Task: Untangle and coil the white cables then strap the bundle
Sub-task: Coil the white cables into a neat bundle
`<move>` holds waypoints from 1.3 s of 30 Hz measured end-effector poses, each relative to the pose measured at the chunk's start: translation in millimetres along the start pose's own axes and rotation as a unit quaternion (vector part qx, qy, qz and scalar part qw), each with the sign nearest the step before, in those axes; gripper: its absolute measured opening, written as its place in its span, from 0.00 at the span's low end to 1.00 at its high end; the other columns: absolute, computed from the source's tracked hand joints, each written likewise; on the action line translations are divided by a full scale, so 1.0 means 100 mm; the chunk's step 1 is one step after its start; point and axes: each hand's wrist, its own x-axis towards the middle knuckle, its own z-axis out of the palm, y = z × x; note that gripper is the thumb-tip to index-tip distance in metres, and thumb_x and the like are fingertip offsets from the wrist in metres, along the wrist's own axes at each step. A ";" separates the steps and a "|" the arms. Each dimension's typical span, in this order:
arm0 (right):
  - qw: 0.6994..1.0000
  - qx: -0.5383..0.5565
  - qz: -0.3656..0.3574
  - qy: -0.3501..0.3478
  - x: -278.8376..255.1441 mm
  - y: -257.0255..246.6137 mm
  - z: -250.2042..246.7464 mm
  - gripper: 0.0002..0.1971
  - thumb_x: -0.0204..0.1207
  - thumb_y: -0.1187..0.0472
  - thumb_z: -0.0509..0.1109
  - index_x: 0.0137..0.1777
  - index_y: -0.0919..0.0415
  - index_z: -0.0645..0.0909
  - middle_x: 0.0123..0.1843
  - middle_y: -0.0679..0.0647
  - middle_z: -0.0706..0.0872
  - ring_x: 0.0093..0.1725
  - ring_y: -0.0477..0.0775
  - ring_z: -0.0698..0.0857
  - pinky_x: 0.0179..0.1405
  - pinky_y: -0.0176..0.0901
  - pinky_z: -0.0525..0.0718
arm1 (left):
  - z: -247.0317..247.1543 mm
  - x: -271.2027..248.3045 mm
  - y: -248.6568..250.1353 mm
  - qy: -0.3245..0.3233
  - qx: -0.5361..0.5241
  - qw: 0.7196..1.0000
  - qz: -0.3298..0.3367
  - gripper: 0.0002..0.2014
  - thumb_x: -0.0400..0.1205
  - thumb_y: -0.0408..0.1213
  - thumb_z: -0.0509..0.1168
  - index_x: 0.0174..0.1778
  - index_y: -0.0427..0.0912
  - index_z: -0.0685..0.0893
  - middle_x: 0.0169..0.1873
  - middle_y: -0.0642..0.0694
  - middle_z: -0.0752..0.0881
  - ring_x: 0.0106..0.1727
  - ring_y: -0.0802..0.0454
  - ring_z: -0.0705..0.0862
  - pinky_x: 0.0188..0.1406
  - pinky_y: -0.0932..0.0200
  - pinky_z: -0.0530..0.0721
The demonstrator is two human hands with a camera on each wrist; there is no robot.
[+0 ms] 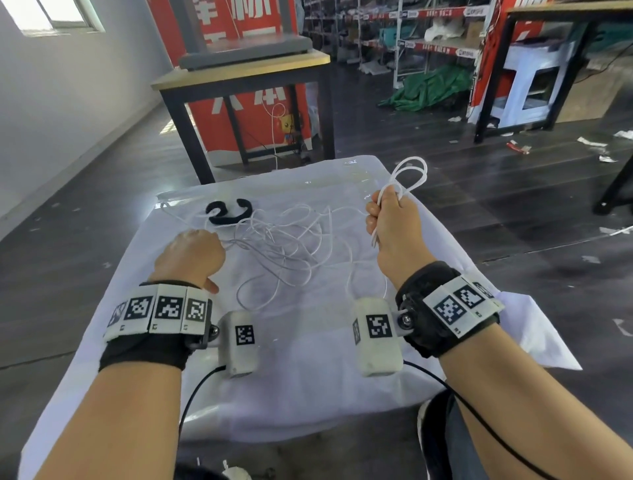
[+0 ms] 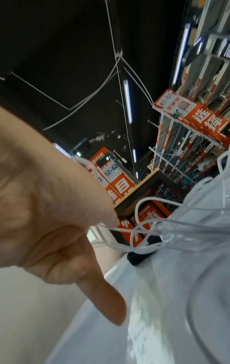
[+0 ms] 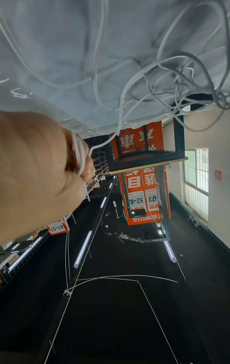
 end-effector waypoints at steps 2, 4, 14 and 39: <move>1.000 -0.004 0.003 -0.002 0.00 0.00 0.00 0.16 0.87 0.60 0.50 0.36 0.57 0.69 0.27 0.48 0.71 0.22 0.44 0.66 0.21 0.34 0.65 | -0.07 -0.05 0.07 0.017 -0.005 1.000 -0.015 0.17 0.87 0.43 0.51 0.55 0.34 0.77 0.45 0.34 0.89 0.44 0.38 0.88 0.48 0.49 0.83; 1.000 -0.002 0.003 -0.005 0.00 -0.01 0.00 0.16 0.87 0.60 0.50 0.36 0.58 0.69 0.27 0.49 0.71 0.22 0.44 0.66 0.21 0.33 0.66 | -0.19 -0.15 0.16 0.013 0.057 0.997 -0.043 0.21 0.88 0.52 0.47 0.45 0.37 0.73 0.26 0.42 0.89 0.30 0.49 0.83 0.34 0.56 0.71; 0.999 -0.010 0.007 -0.048 -0.04 -0.02 0.02 0.17 0.88 0.58 0.50 0.38 0.58 0.71 0.27 0.50 0.72 0.23 0.44 0.67 0.24 0.33 0.68 | 0.04 -0.33 0.59 -0.122 -0.258 0.952 0.113 0.18 0.88 0.44 0.56 0.47 0.36 0.87 0.43 0.40 0.91 0.36 0.51 0.87 0.38 0.61 0.86; 0.880 -0.314 0.048 -0.352 -0.14 0.07 0.05 0.17 0.87 0.58 0.52 0.38 0.60 0.74 0.27 0.49 0.73 0.21 0.44 0.65 0.23 0.35 0.62 | -0.27 -0.58 0.87 -0.019 -0.403 0.889 0.217 0.09 0.86 0.42 0.61 0.49 0.51 0.87 0.35 0.47 0.75 0.30 0.55 0.71 0.34 0.62 0.74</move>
